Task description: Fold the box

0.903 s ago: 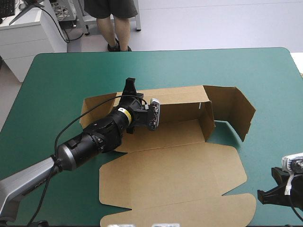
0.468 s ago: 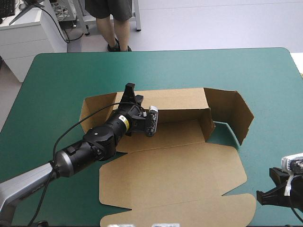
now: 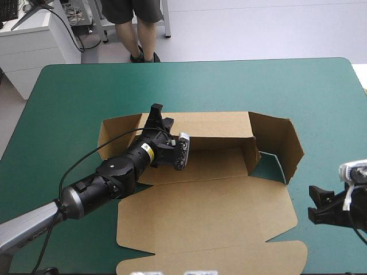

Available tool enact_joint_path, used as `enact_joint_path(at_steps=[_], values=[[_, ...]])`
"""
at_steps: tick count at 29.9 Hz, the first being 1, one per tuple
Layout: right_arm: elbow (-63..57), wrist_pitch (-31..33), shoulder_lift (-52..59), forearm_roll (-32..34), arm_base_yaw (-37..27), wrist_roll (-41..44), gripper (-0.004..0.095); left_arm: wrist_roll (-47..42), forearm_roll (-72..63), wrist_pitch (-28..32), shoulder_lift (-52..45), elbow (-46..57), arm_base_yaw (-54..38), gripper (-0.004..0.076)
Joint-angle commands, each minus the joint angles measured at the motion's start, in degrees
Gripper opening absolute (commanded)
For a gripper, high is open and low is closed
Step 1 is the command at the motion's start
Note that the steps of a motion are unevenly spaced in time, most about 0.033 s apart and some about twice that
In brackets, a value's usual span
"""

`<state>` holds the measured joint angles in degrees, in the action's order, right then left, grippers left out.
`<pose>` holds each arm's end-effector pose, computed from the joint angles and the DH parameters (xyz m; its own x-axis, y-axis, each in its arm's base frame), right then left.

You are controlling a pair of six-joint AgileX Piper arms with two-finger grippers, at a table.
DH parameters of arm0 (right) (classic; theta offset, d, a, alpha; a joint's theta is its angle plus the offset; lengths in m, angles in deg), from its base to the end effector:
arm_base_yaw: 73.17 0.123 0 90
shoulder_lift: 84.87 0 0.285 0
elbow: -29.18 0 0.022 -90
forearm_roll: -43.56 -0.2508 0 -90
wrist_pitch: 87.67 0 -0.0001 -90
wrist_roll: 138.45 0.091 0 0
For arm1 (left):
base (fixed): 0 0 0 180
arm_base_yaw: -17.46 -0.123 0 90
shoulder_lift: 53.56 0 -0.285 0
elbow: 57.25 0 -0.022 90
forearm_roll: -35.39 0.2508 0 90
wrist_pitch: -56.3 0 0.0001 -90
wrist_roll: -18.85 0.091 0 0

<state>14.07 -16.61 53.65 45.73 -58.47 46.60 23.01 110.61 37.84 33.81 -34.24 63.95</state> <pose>0.0547 0.0110 0.4126 -0.6061 -0.0807 -0.7913 -0.1808 0.9828 0.0382 0.2323 -0.2041 0.3040 0.4320 0.9005 -0.0505 0.3865 -0.1342 0.9125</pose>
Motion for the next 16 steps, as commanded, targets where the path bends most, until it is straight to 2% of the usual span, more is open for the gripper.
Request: enact_joint_path(at_steps=[1,7,16], values=[[6.6,-4.1,-5.3,0.8,-0.3,-1.1,0.0690,0.0,-0.8,2.9,-1.0,-0.4,0.2,-0.0008],[17.7,-6.7,-16.2,2.2,-0.3,-3.0,0.0691,-1.7,-0.8,2.9,-1.0,-0.4,0.2,-0.0008],[35.1,-5.9,-35.7,2.4,-0.3,-3.0,0.0691,-2.3,-0.8,3.4,-1.0,-0.4,0.2,-0.0008]])
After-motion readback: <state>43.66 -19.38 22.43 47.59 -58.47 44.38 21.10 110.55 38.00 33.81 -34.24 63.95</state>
